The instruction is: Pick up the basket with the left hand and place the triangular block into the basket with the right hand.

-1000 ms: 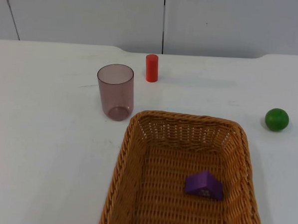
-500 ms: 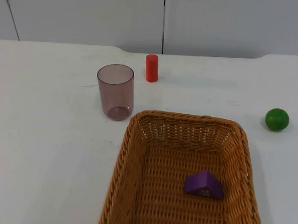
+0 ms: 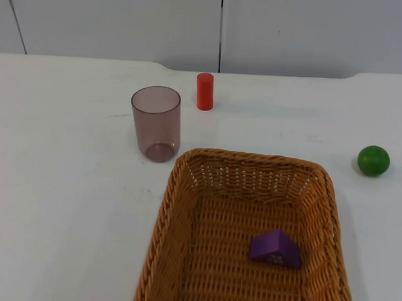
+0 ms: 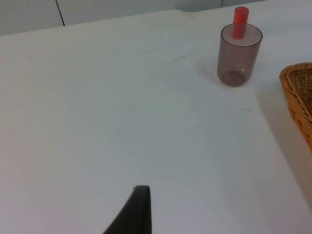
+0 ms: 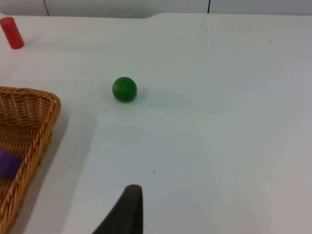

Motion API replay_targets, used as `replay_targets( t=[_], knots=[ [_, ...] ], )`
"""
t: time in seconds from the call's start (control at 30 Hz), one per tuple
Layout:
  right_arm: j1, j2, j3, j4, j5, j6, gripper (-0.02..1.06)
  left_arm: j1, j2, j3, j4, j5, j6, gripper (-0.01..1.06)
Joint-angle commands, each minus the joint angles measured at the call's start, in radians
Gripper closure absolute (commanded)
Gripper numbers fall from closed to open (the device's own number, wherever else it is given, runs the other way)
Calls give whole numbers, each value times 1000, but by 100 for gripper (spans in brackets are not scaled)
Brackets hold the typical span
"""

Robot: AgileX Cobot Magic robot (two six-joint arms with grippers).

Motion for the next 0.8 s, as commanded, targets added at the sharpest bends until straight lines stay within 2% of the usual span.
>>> replay_targets(
  t=[0.0, 0.23, 0.37, 0.6, 0.77],
  knots=[
    [-9, -4, 0, 1, -6, -5, -1, 1, -3, 4, 5, -10, 1, 0],
    [-9, -4, 0, -2, -6, -5, -1, 81, -3, 4, 9, -9, 1, 0],
    [-9, -4, 0, 0, -6, -5, -1, 198, -3, 4, 9, -9, 1, 0],
    [-9, -4, 0, 7, -6, -6, -1, 306, -3, 4, 9, -9, 1, 0],
    [-9, -4, 0, 42, -6, -57, -1, 377, -3, 4, 9, -9, 1, 0]
  ],
)
